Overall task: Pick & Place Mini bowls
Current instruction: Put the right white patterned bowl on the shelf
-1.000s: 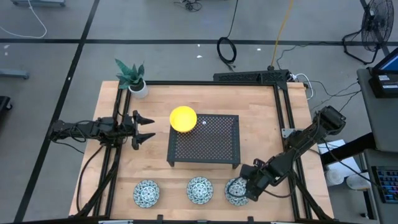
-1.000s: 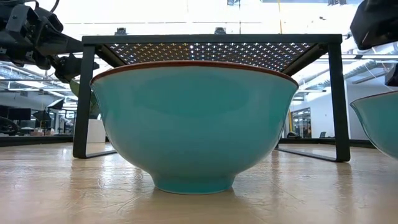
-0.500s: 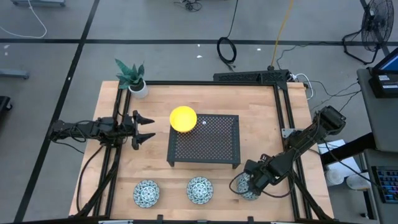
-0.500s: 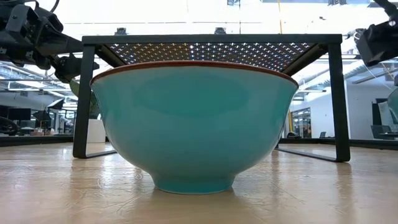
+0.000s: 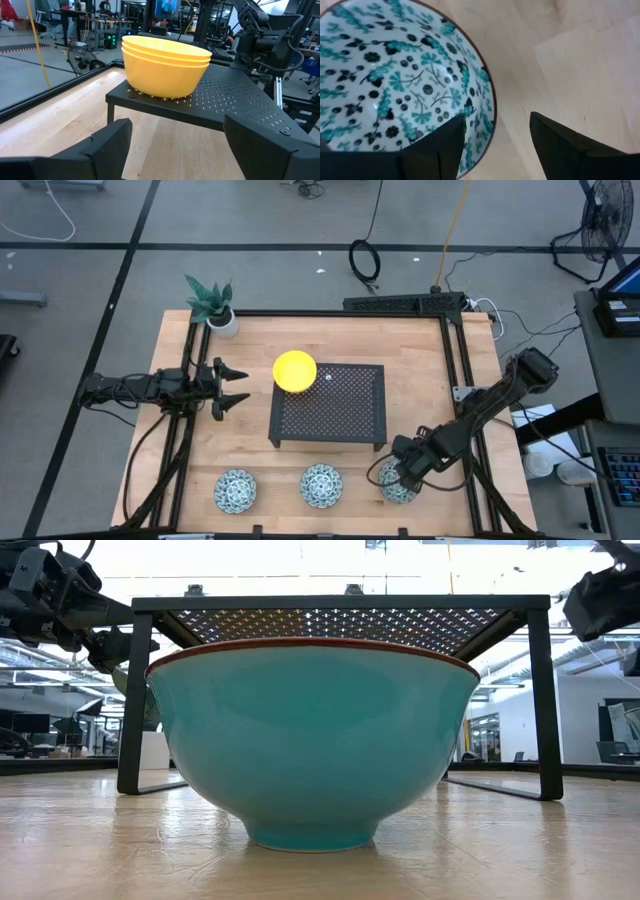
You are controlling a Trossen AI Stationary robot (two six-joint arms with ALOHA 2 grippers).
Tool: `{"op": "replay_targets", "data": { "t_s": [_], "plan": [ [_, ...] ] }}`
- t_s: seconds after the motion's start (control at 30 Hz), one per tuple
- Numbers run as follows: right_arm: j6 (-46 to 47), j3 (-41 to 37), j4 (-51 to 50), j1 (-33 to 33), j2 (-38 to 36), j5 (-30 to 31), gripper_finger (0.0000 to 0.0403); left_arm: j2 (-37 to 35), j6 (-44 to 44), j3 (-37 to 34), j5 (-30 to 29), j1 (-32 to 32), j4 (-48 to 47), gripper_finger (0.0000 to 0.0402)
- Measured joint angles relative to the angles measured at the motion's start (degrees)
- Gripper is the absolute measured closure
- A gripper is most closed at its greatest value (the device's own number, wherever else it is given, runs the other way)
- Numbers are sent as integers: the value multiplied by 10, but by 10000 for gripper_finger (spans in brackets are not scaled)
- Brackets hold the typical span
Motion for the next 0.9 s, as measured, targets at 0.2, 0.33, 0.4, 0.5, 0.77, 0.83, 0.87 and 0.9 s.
{"op": "replay_targets", "data": {
  "t_s": [0.2,0.33,0.4,0.5,0.77,0.83,0.87,0.9],
  "plan": [
    [-4,0,0,0,-11,-1,215,0,0,0,0,0,0,91],
    [-5,0,0,0,-10,-2,252,0,0,0,0,0,0,92],
    [-3,0,0,0,-10,-2,270,0,0,0,0,0,0,91],
    [-2,0,2,0,-10,-2,292,0,0,0,0,0,0,91],
    [-4,0,2,-5,-10,-2,333,0,0,0,0,0,0,92],
    [-12,0,2,-8,-10,-3,341,0,0,0,0,0,0,91],
    [-17,0,2,-9,-10,-3,344,0,0,0,0,0,0,91],
    [-20,0,2,-10,-10,-3,347,0,0,0,0,0,0,92]
  ]
}}
